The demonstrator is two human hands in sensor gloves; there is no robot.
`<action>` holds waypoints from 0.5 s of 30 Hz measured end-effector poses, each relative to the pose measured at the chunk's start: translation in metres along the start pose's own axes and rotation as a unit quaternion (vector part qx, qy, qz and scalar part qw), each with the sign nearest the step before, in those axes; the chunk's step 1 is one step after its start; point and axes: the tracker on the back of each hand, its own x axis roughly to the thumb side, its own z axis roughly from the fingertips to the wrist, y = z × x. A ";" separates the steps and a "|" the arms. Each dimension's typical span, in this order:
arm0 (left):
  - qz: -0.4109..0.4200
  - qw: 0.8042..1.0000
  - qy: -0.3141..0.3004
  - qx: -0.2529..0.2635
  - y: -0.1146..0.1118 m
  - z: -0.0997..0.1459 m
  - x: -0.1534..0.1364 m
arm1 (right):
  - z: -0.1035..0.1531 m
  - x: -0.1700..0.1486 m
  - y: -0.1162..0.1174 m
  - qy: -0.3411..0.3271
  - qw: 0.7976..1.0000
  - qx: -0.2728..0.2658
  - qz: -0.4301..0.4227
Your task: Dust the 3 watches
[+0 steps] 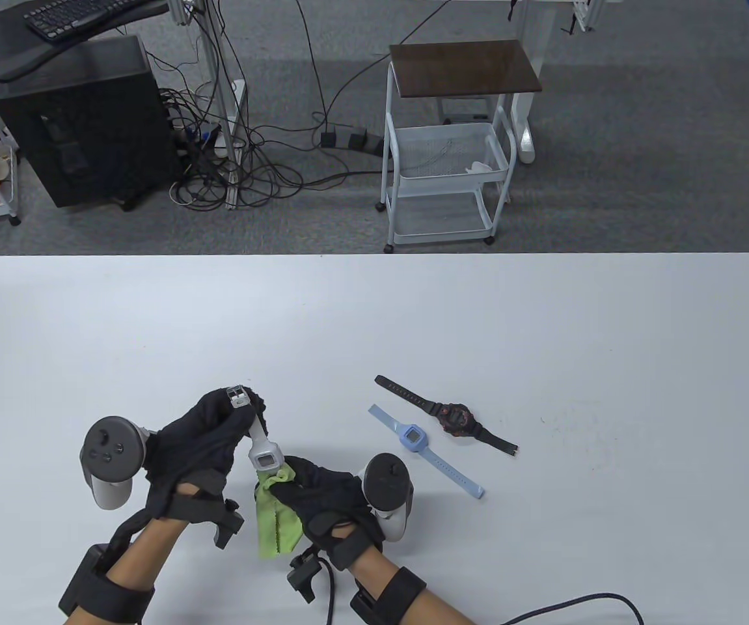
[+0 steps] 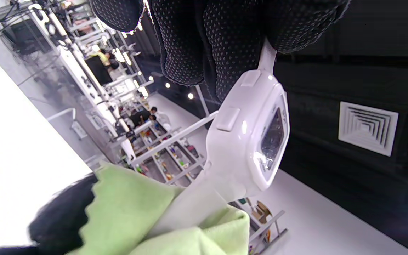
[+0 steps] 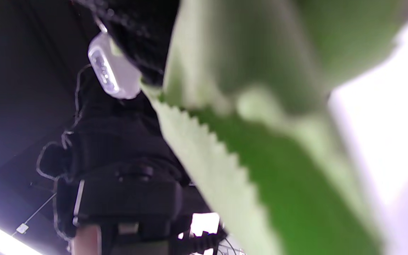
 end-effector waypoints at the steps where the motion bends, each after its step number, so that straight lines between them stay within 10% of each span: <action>1: 0.003 1.000 0.000 0.001 0.000 0.000 0.000 | 0.000 0.000 0.000 0.001 1.000 0.002 -0.001; 15: 0.024 1.000 0.001 0.014 0.008 -0.001 0.001 | 0.002 -0.005 0.001 0.029 0.999 0.010 0.021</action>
